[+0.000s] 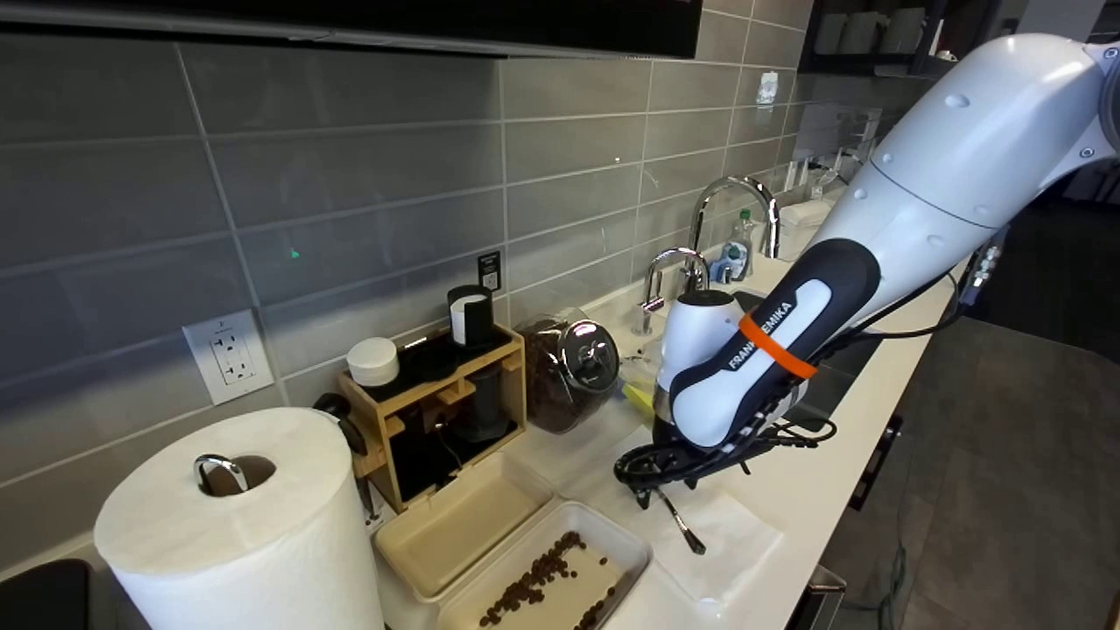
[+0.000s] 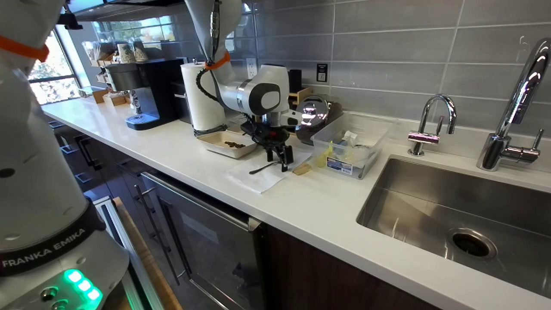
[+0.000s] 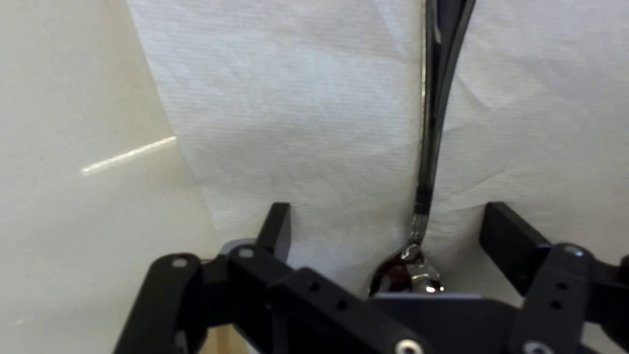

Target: Rotate the white napkin to the right.

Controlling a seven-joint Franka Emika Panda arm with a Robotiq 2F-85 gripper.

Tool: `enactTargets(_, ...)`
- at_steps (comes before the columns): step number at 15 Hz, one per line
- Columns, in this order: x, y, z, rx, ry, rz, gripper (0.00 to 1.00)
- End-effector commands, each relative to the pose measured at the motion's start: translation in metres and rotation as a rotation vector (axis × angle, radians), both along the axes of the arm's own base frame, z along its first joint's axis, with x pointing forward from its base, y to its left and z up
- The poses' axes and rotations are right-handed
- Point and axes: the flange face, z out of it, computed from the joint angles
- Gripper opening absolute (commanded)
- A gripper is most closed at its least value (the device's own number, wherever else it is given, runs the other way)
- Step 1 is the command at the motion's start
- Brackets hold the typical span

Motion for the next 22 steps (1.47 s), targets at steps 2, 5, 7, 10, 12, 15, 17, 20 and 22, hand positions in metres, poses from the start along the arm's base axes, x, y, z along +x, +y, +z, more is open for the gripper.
enactTargets(2,0.017,0.01,-0.011,-0.009,-0.003,0.01,1.0)
enactTargets(5,0.026,0.02,-0.012,-0.005,-0.01,0.046,1.0)
enactTargets(7,0.032,0.029,-0.012,-0.011,-0.017,0.078,1.0)
enactTargets(10,0.042,0.039,-0.011,-0.018,-0.034,0.104,1.0)
enactTargets(12,0.048,0.043,-0.011,-0.014,-0.04,0.119,1.0)
enactTargets(15,0.055,0.046,-0.012,-0.023,-0.049,0.141,1.0)
enactTargets(17,0.059,0.047,-0.011,-0.028,-0.054,0.147,1.0)
enactTargets(20,0.061,0.044,-0.009,-0.03,-0.056,0.132,1.0)
enactTargets(22,0.057,0.044,-0.005,-0.014,-0.041,0.121,1.0)
